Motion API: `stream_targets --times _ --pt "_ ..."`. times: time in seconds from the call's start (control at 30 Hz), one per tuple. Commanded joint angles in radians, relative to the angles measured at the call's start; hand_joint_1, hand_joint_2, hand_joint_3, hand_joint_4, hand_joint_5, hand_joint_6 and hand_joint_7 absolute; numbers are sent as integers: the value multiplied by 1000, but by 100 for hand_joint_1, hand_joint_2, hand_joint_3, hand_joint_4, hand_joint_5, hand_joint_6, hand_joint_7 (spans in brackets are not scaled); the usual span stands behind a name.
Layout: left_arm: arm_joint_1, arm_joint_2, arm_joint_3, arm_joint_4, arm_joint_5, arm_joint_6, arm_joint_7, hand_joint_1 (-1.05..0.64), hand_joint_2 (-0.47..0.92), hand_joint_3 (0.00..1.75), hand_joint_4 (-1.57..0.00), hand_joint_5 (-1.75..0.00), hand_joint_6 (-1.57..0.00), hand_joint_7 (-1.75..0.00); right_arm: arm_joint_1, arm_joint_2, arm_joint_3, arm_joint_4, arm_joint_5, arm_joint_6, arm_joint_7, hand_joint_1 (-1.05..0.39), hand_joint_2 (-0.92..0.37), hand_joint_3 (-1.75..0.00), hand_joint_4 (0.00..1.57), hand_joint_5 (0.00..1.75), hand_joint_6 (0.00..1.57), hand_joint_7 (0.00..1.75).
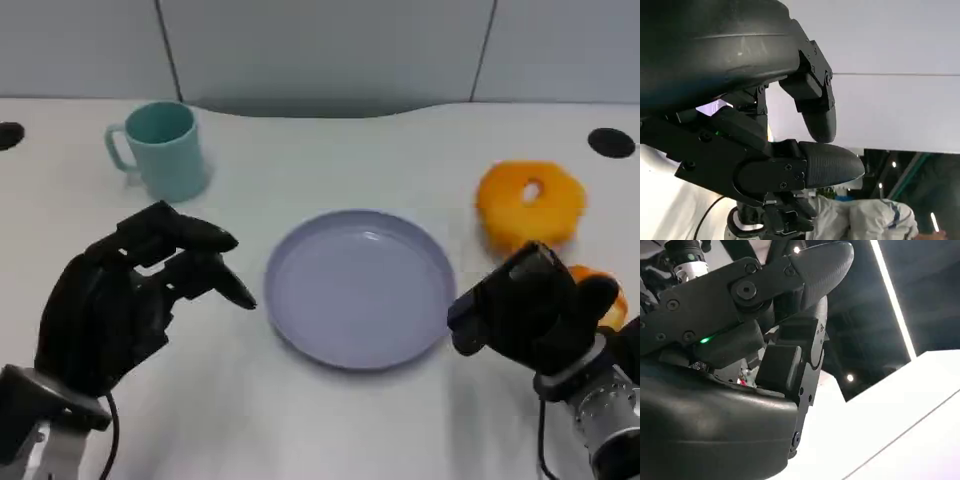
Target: Grasp the bread from the table and place it into the plate.
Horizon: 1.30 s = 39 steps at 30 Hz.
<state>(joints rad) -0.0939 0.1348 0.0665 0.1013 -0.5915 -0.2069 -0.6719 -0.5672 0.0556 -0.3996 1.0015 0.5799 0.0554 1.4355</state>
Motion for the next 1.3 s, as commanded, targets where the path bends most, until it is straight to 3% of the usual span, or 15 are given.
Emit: stream_targets --times 0.03,0.17,0.3,0.43,0.6,0.87,1.03,1.2,1.3 --pt "11 1 34 19 -2 5 -20 -94 92 62 -53 -148 -61 -99 0 -15 6 -1 2 -1 -5 -63 -88 0 157 1 138 0" --pt "46 -10 78 47 -69 71 -50 -89 92 59 -53 -155 -57 -111 15 -2 8 -1 1 -27 -7 -67 -89 0 157 3 138 0" --pt "103 -18 102 -6 -174 239 -38 -88 92 54 -51 -159 -62 -104 29 3 -1 -8 26 4 9 -64 -87 0 157 5 139 1" --pt "132 -59 123 35 -171 236 -56 -87 92 54 -49 -165 -62 -108 43 2 4 -22 26 18 -6 -64 -86 0 157 4 140 1" --pt "175 -95 146 44 -219 308 -68 -89 92 49 -54 -156 -63 -103 39 2 4 -14 33 17 20 -65 -87 0 157 5 139 0" --pt "202 -122 175 41 -220 329 -79 -90 92 47 -48 -164 -60 -106 66 8 20 -49 28 25 14 -67 -87 0 157 3 139 0" --pt "183 -139 194 108 -208 300 -104 -88 92 45 -54 -155 -64 -97 69 8 18 -43 36 44 -4 -70 -85 0 157 6 141 1" --pt "139 -120 202 146 -156 249 -130 -86 92 43 -50 -161 -58 -105 42 6 12 -4 39 37 24 -61 -87 -1 156 3 139 0" --pt "105 -110 201 141 -107 197 -122 -80 92 40 -47 -162 -53 -110 26 5 8 21 34 16 29 -63 -88 -1 155 2 138 0"
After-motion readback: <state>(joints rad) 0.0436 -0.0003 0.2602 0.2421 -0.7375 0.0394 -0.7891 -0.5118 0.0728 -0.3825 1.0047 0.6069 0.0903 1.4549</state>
